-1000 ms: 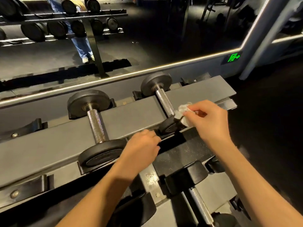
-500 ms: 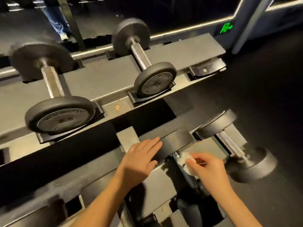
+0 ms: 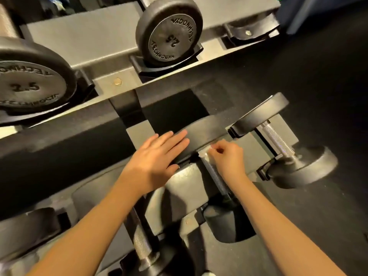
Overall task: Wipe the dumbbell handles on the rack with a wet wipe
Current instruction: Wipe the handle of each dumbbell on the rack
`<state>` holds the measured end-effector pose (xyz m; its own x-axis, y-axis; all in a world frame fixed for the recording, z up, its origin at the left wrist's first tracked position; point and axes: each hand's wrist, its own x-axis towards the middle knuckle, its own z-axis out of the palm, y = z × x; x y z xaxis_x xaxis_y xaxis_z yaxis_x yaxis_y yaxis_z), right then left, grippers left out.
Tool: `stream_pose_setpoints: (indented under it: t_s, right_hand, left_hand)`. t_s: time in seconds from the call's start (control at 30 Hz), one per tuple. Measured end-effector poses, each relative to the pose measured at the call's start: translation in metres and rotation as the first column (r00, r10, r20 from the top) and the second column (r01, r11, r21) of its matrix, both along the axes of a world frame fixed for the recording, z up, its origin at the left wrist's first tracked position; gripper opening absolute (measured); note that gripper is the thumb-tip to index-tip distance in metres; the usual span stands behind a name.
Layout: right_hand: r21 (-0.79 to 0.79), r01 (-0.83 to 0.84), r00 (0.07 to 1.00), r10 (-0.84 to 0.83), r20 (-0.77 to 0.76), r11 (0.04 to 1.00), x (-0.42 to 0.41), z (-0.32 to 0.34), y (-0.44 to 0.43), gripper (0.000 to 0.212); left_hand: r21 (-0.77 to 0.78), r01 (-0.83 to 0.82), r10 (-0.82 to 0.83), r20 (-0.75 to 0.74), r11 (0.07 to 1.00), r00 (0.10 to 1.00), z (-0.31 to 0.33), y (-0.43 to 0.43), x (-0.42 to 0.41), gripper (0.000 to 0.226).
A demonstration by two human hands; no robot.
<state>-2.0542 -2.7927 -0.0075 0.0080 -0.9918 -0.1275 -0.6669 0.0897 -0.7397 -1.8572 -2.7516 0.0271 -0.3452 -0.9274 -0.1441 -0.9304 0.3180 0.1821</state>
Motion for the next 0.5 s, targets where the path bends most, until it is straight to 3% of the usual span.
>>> stream_pose_setpoints:
  t_s: [0.2,0.37,0.5]
  right_hand:
    - [0.116,-0.188,0.967,0.205,-0.153,0.975,-0.025,0.002,0.018,0.006]
    - [0.024,-0.028,1.0,0.028,0.008,0.999,-0.001,0.001,-0.003,0.011]
    - [0.066,-0.118,0.991,0.121,-0.051,0.991,-0.015,0.001,0.009,0.015]
  left_hand:
    - [-0.013,0.004,-0.004,0.017,1.0,1.0,-0.005,0.0,0.001,0.071]
    - [-0.054,0.011,-0.012,-0.016,0.999,1.0,-0.007,0.002,0.002,0.072]
    - [-0.069,0.025,-0.024,0.008,0.997,1.0,-0.008,0.001,0.003,0.073]
